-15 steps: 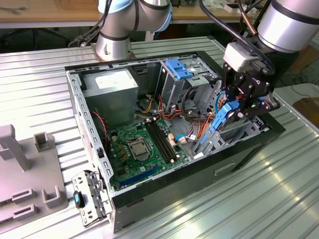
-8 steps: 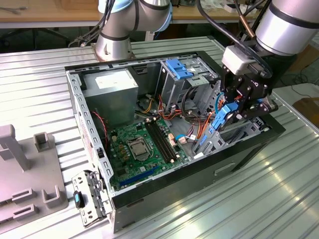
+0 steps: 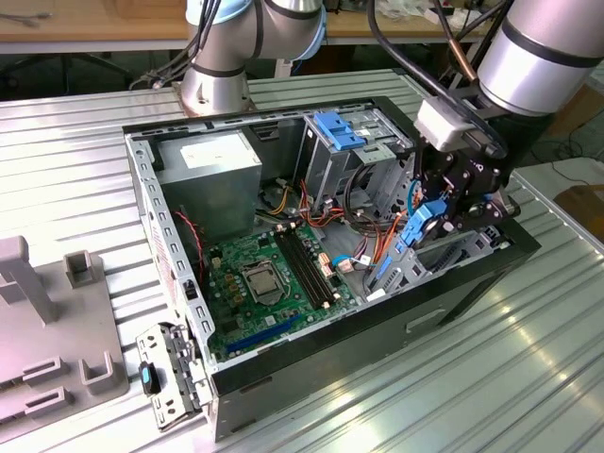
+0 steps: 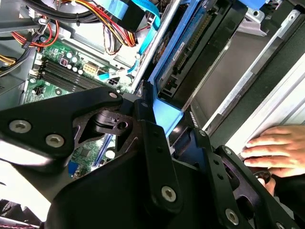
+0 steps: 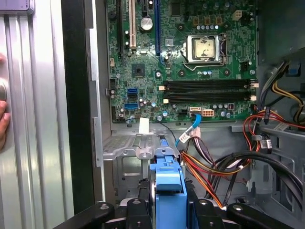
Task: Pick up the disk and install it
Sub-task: 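Insert the disk into the insertion slot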
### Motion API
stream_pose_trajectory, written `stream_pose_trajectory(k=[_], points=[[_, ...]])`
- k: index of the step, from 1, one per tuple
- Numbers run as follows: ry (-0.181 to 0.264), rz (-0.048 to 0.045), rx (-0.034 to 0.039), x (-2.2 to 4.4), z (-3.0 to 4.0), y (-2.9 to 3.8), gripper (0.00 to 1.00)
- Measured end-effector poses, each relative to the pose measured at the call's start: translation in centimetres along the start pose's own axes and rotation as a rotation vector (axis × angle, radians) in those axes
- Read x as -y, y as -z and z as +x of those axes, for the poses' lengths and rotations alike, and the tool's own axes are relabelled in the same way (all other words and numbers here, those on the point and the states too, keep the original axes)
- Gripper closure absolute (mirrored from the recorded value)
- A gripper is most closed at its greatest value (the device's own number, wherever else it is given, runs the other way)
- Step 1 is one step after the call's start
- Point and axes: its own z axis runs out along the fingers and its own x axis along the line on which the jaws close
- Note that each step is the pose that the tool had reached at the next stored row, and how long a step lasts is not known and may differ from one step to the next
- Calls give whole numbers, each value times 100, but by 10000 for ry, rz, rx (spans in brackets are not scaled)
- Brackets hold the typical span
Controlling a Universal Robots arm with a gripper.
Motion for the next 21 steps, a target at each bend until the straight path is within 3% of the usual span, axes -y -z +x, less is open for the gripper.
stream_pose_trajectory(k=[12,14,15,21], points=[[0,-1,-1,-1,1,-106,63],[0,-1,-3,-1,1,-108,62],[1,0,-3,-1,1,-109,56],[0,0,-3,21,0,-111,57]])
